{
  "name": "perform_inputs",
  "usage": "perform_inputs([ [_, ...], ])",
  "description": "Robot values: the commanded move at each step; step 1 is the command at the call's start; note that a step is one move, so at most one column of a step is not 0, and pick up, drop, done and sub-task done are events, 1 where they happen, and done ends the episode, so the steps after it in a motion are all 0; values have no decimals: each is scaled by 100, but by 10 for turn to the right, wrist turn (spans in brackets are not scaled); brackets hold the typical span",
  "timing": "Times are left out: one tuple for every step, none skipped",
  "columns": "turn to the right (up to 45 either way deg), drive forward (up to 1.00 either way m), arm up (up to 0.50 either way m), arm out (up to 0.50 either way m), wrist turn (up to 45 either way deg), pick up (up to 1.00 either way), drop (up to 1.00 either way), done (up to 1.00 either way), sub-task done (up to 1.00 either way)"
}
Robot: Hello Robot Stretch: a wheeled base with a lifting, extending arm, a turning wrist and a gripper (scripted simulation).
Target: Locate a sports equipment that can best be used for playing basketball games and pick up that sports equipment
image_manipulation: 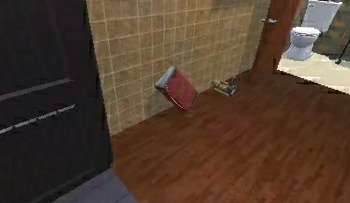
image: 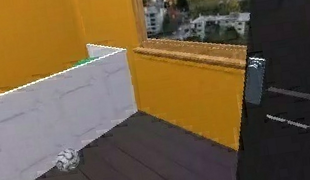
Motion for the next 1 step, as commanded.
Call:
perform_inputs([
  [-390, 0, 0, 0, 0, 0, 0, 0, 0],
])
